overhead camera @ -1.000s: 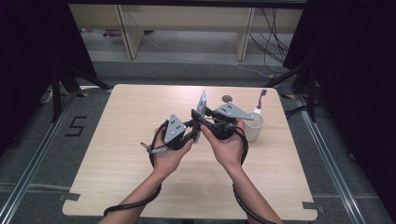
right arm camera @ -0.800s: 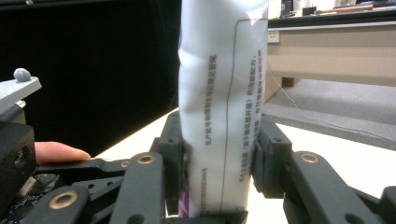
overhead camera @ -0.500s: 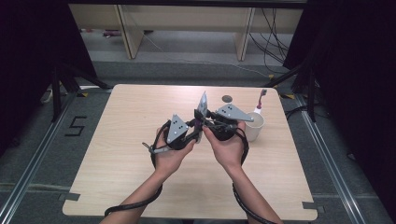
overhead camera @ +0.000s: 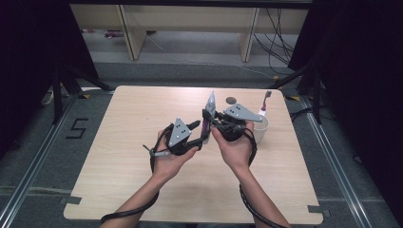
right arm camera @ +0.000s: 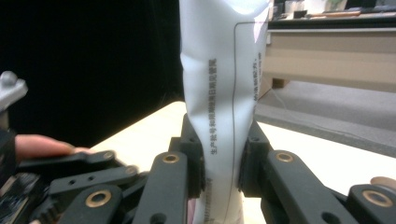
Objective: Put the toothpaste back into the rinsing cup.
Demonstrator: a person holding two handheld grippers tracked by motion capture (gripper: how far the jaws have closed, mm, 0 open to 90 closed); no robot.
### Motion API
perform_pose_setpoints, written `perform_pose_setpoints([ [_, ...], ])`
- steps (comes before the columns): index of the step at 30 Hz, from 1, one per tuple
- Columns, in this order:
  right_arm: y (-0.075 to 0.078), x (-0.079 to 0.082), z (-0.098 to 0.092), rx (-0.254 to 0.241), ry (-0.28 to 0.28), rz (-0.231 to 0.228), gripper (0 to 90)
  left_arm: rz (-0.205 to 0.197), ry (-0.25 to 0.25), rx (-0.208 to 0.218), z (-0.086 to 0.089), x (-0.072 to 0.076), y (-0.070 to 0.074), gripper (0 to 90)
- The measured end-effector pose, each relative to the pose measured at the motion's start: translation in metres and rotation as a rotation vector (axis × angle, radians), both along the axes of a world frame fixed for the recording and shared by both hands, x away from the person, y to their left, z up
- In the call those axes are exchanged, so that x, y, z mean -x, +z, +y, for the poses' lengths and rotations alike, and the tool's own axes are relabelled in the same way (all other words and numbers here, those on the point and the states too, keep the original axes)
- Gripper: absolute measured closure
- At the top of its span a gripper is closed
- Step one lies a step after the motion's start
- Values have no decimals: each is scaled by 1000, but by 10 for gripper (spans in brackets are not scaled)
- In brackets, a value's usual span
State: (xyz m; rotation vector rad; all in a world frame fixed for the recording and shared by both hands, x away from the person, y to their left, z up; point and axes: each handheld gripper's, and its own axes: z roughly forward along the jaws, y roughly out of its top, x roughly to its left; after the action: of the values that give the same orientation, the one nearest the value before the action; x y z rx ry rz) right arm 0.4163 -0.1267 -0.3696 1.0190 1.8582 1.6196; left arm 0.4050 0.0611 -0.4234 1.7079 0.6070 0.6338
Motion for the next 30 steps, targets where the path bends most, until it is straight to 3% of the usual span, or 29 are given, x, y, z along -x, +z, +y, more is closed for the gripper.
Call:
perform_pose_setpoints([
  [8,6,-2,-11,-6,-19,-12,765,18,15,-43,29,3,-6,374],
  [14,10,-4,-22,10,-40,-22,765,36,57,-38,57,4,-11,362],
  [15,11,-3,-23,1,-46,-5,765,36,62,-41,61,5,-12,362],
  [19,13,-6,-32,10,-56,-25,765,43,82,-48,74,5,-19,361],
  [28,17,-8,-46,-8,-81,-34,765,53,119,-36,91,7,-29,354],
  [29,19,-7,-47,-6,-87,-20,765,54,121,-34,93,8,-29,353],
  [30,19,-8,-49,1,-86,-41,764,53,118,-29,94,9,-31,353],
])
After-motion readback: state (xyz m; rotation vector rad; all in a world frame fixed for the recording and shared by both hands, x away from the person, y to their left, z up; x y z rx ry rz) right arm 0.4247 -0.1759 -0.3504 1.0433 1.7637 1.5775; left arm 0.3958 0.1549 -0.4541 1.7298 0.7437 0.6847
